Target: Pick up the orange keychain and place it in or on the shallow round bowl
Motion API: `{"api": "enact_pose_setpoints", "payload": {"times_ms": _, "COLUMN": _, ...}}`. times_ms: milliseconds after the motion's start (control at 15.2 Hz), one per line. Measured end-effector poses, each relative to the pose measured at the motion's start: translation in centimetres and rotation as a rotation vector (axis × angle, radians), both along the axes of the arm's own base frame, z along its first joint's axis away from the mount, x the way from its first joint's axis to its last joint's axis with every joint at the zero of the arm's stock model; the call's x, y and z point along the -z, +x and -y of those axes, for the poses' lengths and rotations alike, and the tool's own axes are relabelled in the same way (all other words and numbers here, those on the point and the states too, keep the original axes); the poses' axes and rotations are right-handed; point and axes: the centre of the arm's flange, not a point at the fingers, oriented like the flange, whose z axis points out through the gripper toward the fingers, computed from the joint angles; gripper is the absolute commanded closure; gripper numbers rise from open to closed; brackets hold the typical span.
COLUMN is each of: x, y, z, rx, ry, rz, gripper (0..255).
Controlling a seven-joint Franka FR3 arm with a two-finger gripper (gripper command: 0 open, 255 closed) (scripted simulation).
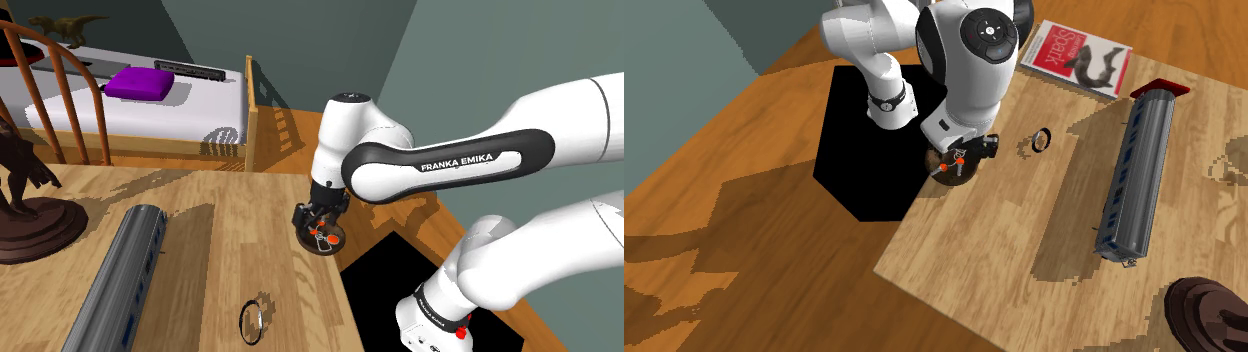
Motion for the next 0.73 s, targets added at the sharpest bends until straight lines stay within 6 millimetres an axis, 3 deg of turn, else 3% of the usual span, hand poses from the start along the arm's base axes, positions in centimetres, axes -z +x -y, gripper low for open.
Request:
{"api": "enact_pose_setpoints", "payload": {"times_ms": 132, "x": 0.0, "y": 0.0, "z": 0.0, "rx": 0.0, "ry": 0.0, "rz": 0.0, "gripper": 0}}
{"api": "enact_pose_setpoints", "payload": {"times_ms": 462, "x": -4.4, "y": 0.2, "z": -0.1, "rx": 0.0, "ry": 0.001, "rz": 0.001, "gripper": 0}}
{"api": "enact_pose_setpoints", "payload": {"times_ms": 726, "x": -4.9, "y": 0.3, "z": -0.1, "rx": 0.0, "ry": 0.0, "rz": 0.0, "gripper": 0}}
